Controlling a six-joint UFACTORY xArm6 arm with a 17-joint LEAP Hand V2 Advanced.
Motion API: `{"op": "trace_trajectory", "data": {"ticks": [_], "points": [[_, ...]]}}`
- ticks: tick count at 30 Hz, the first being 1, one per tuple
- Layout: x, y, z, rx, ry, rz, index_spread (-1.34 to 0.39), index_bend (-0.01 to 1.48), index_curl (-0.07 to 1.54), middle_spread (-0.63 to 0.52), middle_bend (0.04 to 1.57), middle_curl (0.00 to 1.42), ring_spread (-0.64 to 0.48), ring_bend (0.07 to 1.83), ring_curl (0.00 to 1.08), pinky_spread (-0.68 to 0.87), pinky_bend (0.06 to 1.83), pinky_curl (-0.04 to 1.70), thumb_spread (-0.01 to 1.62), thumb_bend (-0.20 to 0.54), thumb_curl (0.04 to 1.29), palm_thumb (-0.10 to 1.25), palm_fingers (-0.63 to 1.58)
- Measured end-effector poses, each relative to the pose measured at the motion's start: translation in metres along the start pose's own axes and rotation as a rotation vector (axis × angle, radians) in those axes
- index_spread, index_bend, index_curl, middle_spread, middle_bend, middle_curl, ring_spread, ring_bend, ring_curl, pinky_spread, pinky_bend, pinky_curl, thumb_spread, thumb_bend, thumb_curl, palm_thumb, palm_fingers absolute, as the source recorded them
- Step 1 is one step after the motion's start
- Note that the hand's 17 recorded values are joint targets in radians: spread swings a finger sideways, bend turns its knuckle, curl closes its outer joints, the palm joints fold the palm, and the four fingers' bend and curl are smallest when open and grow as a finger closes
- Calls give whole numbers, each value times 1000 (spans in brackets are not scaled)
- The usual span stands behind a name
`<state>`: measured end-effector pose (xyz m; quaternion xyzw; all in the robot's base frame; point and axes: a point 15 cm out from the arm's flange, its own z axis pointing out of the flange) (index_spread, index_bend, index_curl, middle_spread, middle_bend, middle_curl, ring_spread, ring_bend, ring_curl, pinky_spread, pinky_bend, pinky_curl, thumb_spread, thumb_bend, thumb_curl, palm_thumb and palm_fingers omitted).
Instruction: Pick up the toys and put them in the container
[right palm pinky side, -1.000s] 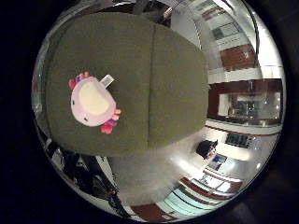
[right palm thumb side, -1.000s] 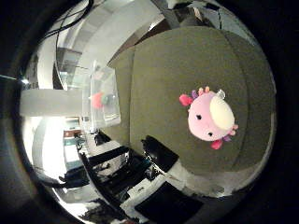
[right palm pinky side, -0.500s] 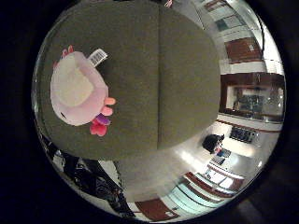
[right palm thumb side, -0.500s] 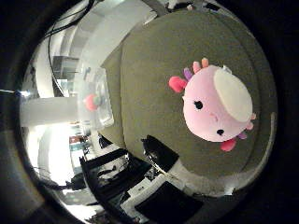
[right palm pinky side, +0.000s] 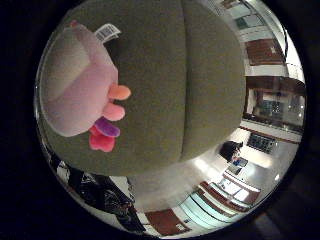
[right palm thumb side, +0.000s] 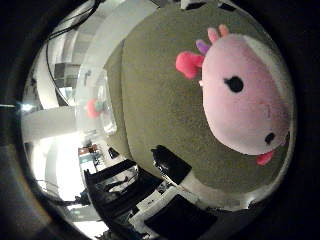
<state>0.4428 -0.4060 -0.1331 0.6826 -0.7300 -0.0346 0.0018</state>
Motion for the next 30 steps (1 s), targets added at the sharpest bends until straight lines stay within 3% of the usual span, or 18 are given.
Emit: {"op": "trace_trajectory", "data": {"ticks": [11, 14, 16, 19, 22, 23, 25, 30], "points": [[3, 15, 18, -37, 3, 45, -379, 179, 319, 12, 194, 321, 187, 279, 243, 397, 493, 44, 1062, -24, 280, 462, 207], [2, 17, 22, -43, 1, 45, -374, 167, 315, 3, 204, 321, 188, 321, 247, 424, 515, 43, 1060, -20, 284, 472, 312], [1, 16, 22, -44, 1, 45, -361, 149, 299, -19, 218, 327, 128, 413, 262, 416, 563, 38, 1067, -15, 290, 503, 425], [-5, 13, 24, -50, 4, 44, -362, 207, 303, -105, 386, 379, -18, 514, 274, 314, 599, -11, 1075, -10, 306, 595, 755], [-4, 15, 25, -66, 25, 45, -397, 229, 354, -196, 511, 445, -190, 702, 345, 16, 754, 1, 1077, -17, 313, 646, 1126], [-3, 15, 25, -71, 33, 48, -409, 306, 400, -214, 614, 492, -227, 780, 386, -115, 882, 43, 1079, -12, 315, 670, 1306], [-1, 17, 25, -79, 45, 52, -423, 518, 507, -235, 782, 570, -259, 940, 460, -251, 1071, 131, 1078, -12, 318, 708, 1418], [2, 15, 23, -70, 52, 50, -383, 896, 741, -248, 1079, 747, -261, 1253, 614, -244, 1467, 345, 1072, -8, 331, 817, 1199]]}}
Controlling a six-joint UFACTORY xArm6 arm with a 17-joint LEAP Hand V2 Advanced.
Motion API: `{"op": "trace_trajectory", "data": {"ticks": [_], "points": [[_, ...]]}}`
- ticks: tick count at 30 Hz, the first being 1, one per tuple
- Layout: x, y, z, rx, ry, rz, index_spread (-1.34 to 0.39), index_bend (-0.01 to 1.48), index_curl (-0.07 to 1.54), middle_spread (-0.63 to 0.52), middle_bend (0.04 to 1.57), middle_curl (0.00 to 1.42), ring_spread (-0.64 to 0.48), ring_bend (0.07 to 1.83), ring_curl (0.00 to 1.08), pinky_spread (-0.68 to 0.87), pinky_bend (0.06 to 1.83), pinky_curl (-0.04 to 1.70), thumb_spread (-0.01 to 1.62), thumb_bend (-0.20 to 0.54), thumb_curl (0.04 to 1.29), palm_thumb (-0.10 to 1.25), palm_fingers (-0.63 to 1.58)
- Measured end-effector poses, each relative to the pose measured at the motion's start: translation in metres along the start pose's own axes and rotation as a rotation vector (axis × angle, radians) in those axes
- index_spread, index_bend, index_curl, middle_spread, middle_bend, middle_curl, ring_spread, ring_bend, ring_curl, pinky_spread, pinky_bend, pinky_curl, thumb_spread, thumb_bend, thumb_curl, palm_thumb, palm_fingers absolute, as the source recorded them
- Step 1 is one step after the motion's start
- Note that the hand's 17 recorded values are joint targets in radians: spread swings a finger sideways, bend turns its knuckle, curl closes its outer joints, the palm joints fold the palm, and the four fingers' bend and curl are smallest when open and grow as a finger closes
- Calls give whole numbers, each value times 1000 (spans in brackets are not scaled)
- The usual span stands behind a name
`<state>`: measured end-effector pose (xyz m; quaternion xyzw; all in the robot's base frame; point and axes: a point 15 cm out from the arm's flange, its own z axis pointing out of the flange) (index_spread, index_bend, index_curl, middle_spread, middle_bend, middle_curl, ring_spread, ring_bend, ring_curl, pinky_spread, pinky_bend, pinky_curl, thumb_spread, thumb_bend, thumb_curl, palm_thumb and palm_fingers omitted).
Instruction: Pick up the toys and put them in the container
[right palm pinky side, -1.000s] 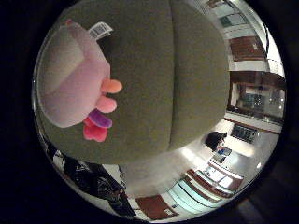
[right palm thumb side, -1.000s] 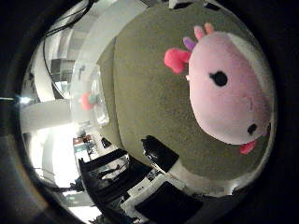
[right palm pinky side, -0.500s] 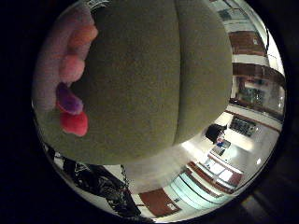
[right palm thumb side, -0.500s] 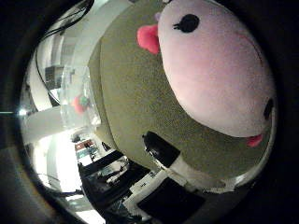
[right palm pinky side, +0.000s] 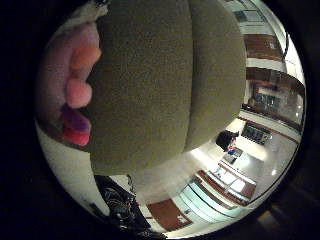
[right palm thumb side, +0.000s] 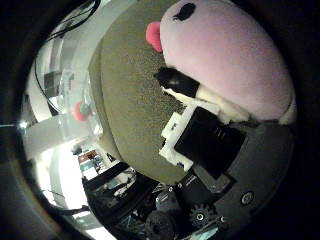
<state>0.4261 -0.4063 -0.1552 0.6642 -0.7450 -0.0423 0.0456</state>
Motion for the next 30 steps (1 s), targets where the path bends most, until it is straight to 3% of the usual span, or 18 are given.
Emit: {"op": "trace_trajectory", "data": {"ticks": [5, 12, 21, 30], "points": [[19, 9, -1, 16, 3, 22, -328, 1058, 860, -238, 1193, 857, -256, 1356, 709, -197, 1602, 455, 1084, -5, 369, 948, 1083], [40, -4, -38, 80, 40, 44, -291, 1085, 908, -200, 1251, 904, -259, 1366, 794, -168, 1618, 540, 1081, -3, 487, 1100, 1060], [50, -36, -151, 186, 110, 32, -282, 1077, 932, -177, 1264, 908, -267, 1327, 870, -170, 1576, 625, 1040, -13, 595, 1076, 1061], [-6, -15, -247, 241, 99, -9, -283, 1065, 943, -171, 1265, 903, -276, 1294, 923, -176, 1538, 687, 1018, -14, 651, 1052, 1066]]}}
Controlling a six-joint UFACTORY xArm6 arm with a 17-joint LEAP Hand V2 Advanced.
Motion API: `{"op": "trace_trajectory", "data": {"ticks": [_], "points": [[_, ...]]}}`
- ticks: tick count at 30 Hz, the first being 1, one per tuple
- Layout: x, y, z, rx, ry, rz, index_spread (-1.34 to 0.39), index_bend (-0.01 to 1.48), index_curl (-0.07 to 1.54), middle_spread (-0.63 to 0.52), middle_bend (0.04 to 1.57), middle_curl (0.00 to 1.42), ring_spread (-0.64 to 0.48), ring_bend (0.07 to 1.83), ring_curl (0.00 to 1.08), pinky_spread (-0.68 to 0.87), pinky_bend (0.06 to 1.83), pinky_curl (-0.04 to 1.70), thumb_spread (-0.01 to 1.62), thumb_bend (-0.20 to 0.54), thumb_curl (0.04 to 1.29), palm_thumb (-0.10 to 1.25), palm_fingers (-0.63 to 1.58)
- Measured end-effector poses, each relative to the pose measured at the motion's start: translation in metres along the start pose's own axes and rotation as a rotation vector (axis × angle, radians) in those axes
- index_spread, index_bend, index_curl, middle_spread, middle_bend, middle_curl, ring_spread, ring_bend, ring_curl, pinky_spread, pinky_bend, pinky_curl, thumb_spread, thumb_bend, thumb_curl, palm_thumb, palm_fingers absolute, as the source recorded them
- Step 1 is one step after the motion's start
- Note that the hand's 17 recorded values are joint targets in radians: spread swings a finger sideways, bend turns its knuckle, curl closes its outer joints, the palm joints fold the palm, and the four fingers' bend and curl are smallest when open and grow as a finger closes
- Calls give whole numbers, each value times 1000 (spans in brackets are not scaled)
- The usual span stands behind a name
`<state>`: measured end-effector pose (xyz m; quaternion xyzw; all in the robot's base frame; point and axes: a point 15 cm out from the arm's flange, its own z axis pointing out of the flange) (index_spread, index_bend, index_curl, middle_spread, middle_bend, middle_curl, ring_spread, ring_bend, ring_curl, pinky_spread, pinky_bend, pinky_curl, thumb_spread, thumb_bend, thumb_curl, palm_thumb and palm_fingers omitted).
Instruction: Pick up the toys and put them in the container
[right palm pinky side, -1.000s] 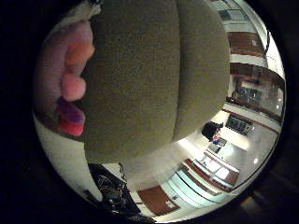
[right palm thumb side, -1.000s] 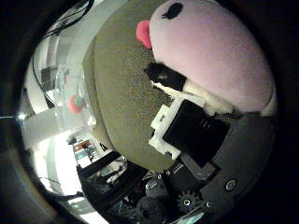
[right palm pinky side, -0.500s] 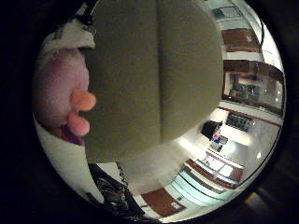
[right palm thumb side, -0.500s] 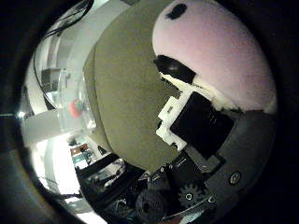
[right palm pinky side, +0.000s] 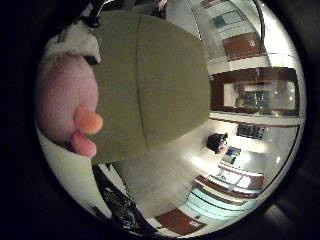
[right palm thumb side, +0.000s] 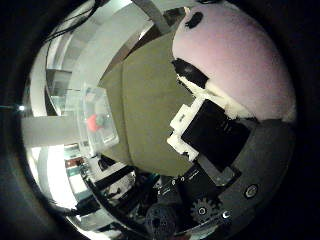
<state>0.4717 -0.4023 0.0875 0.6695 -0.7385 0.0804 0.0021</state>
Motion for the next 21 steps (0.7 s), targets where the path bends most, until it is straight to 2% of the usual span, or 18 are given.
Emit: {"op": "trace_trajectory", "data": {"ticks": [9, 21], "points": [[-121, 2, -94, 80, -41, -158, -285, 1054, 951, -171, 1265, 906, -281, 1273, 952, -182, 1500, 740, 1014, -13, 682, 1045, 1073], [-327, 1, -172, 169, -192, -370, -286, 1054, 961, -172, 1265, 907, -281, 1262, 967, -188, 1463, 788, 996, -14, 705, 1037, 1083]]}}
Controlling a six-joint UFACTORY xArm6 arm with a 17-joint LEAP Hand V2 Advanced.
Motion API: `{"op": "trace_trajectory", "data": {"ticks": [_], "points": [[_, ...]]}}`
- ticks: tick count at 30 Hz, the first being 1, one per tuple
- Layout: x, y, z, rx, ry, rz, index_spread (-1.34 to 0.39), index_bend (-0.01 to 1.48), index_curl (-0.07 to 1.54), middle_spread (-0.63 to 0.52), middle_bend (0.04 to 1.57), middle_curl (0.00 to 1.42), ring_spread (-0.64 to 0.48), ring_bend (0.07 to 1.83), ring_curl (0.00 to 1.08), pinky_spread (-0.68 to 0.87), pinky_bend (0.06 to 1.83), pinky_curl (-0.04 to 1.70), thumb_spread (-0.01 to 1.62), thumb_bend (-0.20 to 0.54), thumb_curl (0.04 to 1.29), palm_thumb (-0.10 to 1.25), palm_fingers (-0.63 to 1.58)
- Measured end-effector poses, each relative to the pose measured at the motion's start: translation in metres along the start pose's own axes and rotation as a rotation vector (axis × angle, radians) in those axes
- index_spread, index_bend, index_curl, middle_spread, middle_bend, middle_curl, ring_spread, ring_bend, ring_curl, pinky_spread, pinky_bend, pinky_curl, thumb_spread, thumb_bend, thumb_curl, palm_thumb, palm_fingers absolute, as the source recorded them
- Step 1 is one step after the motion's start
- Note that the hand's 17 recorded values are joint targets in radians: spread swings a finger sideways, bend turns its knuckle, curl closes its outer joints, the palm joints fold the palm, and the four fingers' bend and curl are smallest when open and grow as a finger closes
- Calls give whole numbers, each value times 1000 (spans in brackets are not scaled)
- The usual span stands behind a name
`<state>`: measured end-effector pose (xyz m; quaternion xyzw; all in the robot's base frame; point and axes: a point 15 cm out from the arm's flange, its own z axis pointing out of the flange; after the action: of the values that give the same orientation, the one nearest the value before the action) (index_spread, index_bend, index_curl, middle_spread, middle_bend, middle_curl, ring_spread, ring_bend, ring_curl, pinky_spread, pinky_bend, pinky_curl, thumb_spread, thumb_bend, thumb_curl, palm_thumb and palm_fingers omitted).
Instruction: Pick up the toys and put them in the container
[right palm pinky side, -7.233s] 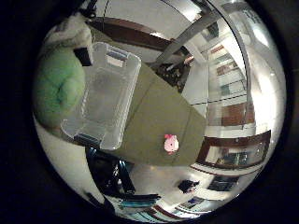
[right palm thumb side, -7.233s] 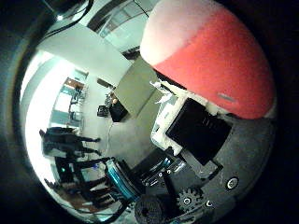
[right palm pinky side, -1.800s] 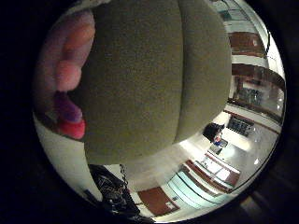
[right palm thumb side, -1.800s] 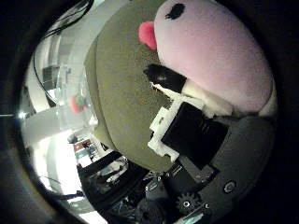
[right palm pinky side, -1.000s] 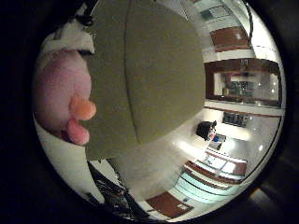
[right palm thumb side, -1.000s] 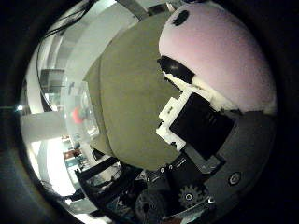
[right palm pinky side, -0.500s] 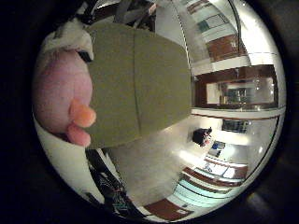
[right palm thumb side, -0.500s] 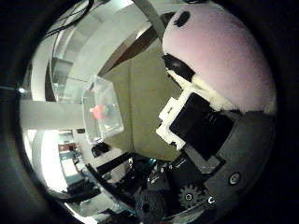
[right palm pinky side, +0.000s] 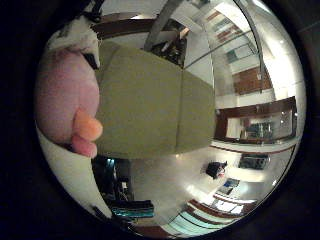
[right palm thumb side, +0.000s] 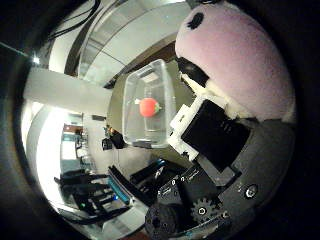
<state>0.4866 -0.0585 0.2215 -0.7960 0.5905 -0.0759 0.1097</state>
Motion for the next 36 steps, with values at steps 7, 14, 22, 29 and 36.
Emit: {"op": "trace_trajectory", "data": {"ticks": [7, 14, 22, 29, 36], "points": [[-86, -29, -3, 16, -53, -64, -287, 1050, 964, -171, 1265, 905, -282, 1257, 973, -191, 1448, 810, 990, -16, 718, 1038, 1085], [-169, -44, -13, 38, -94, -158, -286, 1052, 963, -171, 1264, 904, -283, 1253, 977, -193, 1436, 827, 991, -14, 717, 1035, 1088], [-236, -14, -4, 4, -135, -214, -284, 1054, 959, -171, 1263, 904, -284, 1249, 980, -196, 1426, 841, 991, -13, 720, 1039, 1089], [-271, -4, -4, -4, -155, -236, -283, 1055, 957, -171, 1262, 904, -285, 1248, 982, -198, 1425, 854, 991, -14, 719, 1035, 1089], [-285, -2, 7, 18, -155, -250, -283, 1055, 956, -171, 1262, 904, -285, 1247, 984, -199, 1419, 864, 992, -15, 718, 1030, 1090]]}}
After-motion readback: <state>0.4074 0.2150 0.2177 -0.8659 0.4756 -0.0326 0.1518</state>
